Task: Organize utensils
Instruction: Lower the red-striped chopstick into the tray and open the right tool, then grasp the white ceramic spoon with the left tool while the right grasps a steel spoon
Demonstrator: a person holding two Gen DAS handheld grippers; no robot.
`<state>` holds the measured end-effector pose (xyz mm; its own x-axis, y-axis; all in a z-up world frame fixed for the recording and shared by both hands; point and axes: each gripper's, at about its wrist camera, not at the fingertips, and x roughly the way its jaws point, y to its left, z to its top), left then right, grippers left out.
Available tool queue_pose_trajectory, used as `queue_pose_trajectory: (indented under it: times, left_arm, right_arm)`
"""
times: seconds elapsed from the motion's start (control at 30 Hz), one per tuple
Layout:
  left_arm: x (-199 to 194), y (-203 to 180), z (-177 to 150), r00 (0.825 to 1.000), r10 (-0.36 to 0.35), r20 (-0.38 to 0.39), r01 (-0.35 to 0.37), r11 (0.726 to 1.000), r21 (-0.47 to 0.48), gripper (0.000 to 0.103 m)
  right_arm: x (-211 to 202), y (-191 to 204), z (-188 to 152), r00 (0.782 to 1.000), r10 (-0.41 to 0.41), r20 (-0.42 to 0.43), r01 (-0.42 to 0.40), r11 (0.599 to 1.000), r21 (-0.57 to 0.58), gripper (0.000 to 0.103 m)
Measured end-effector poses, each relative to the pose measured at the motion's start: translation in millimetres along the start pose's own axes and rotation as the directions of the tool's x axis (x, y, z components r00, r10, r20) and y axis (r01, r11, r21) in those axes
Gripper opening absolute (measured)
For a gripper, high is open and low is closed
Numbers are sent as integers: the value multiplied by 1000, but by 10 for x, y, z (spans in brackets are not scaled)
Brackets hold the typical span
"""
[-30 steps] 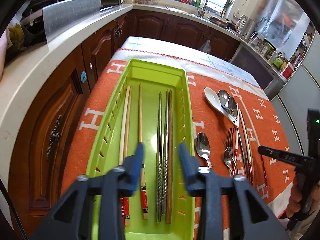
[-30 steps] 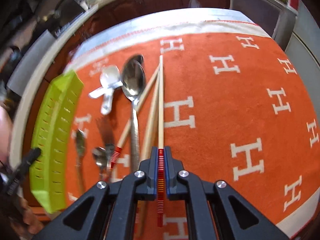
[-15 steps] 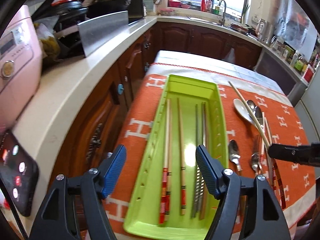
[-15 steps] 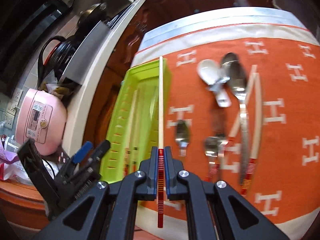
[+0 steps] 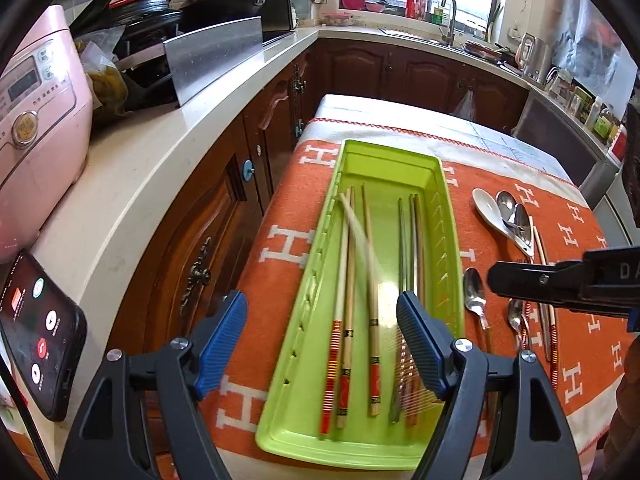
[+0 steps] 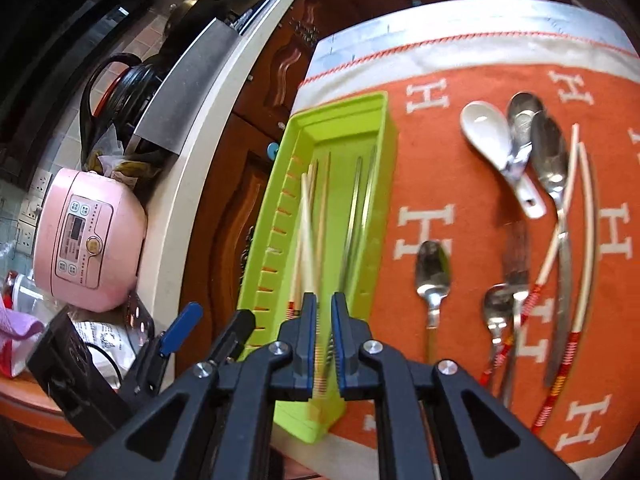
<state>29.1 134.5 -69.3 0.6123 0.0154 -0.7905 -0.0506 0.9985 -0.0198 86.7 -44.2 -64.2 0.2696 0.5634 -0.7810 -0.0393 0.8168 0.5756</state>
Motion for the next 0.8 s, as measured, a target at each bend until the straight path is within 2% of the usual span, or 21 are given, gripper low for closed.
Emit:
queue_pose_trajectory:
  times: [0.1,0.3,0.47,0.6,0.8]
  left_arm:
    - [-3,-69,15,1000,-30,-1,30,1000,7,75]
    - [0,-237,18,998,-56,-13,56,998,33,75]
    - [-22,-424,32,996,-83,-18,84,994,65,75]
    - [-46,-607,40,993,-112,-23,114,988,105,75]
    - [-18,-913,46,977,-204,-65,212,968,135,75]
  right_arm:
    - [-124,-146,-5,1000,-15,20,15,1000,1,9]
    - [-450,-585,-43,991,-98,92,95,995,30,9]
    - [-661,-1004,-84,979,-160,128,148,984,102,9]
    - [-730,-1218,-104,977,-173,128,155,978,140,9]
    - [-719,-1359,-116,978,-167,126,150,980,135,9]
